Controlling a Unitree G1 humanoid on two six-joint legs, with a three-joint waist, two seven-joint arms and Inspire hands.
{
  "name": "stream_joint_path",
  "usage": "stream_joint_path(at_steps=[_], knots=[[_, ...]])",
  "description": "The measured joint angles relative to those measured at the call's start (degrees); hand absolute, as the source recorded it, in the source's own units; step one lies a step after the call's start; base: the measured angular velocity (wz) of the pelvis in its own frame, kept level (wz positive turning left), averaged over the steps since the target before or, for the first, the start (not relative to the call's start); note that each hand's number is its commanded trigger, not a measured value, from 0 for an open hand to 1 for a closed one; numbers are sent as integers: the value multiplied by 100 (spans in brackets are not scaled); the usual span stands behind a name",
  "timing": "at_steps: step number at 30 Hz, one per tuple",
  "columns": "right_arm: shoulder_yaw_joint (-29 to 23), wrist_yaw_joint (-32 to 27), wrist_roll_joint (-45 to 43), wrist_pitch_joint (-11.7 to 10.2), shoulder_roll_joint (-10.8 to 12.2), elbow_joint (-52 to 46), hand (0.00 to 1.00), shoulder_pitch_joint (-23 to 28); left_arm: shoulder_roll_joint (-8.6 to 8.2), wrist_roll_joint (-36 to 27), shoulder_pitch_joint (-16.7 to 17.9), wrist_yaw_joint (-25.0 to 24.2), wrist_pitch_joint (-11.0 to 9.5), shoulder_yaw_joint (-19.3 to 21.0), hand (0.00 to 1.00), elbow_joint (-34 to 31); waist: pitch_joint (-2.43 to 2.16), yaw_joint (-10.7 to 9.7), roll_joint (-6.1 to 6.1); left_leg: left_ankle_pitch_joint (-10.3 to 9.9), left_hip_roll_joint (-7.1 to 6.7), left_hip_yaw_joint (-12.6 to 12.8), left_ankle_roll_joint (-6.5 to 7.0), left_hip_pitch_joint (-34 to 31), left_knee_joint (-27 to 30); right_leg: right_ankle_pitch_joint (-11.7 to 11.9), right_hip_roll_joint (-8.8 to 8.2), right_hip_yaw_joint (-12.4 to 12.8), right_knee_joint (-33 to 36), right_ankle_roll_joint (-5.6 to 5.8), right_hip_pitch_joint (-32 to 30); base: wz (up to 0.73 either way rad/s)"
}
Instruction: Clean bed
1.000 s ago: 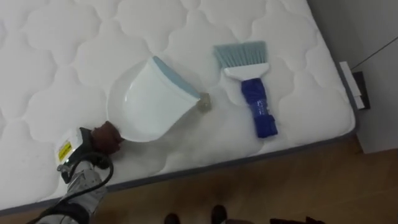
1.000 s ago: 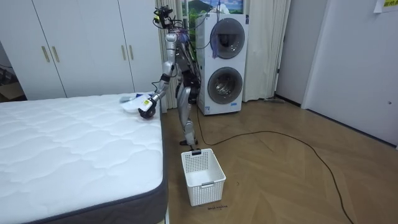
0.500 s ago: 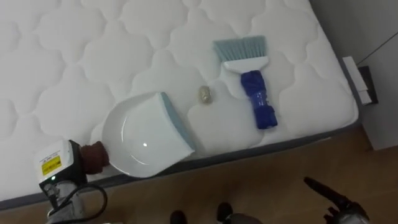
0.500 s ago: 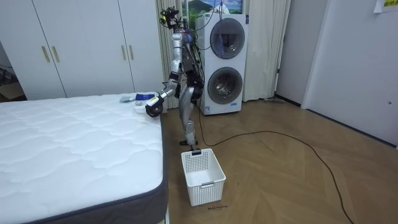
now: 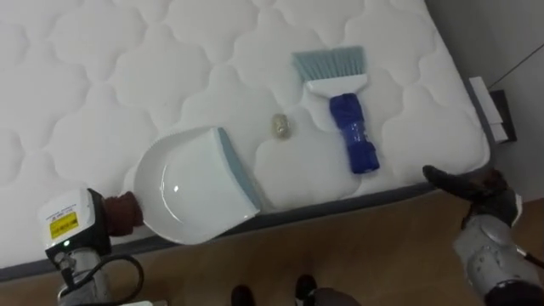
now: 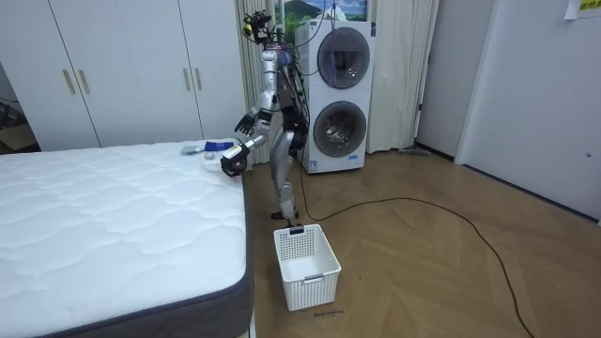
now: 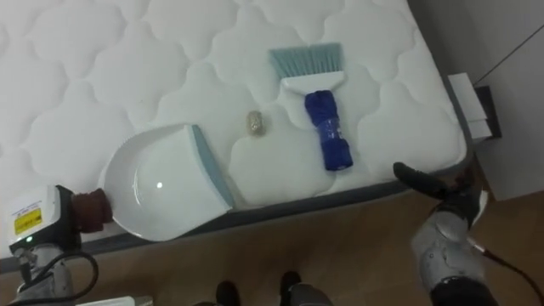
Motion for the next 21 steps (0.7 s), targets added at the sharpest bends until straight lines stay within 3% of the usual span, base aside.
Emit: stream_joint_path(at_steps=[4, 9, 13, 21], knots=[[47, -245, -769, -42, 5, -444, 0, 0, -2, -33, -1, -6, 25, 72, 100, 3, 9, 58, -22, -1, 1, 0, 0, -6, -11, -4, -6, -14, 0, 1, -13, 0], [190, -497, -1450, -73, 3, -1016, 0, -81, -11, -138, 0, -45, 203, 74, 100, 3, 9, 145, -58, -1, 15, 16, -1, -5, -1, -10, -5, -24, 68, -3, -12, 1], [495, -587, -1605, -119, 4, -1030, 0, -154, -40, -223, -4, -67, 245, 74, 100, 2, 36, 225, -149, -4, 62, 130, 2, -2, 19, -20, 1, -29, 96, -19, -16, 0], [832, -529, -1723, -221, 63, -936, 0, -212, -108, -254, -15, -164, 243, 82, 100, -2, 41, 332, -154, -7, 76, 127, 4, -20, 20, -23, -6, -74, 71, -25, -8, 2]])
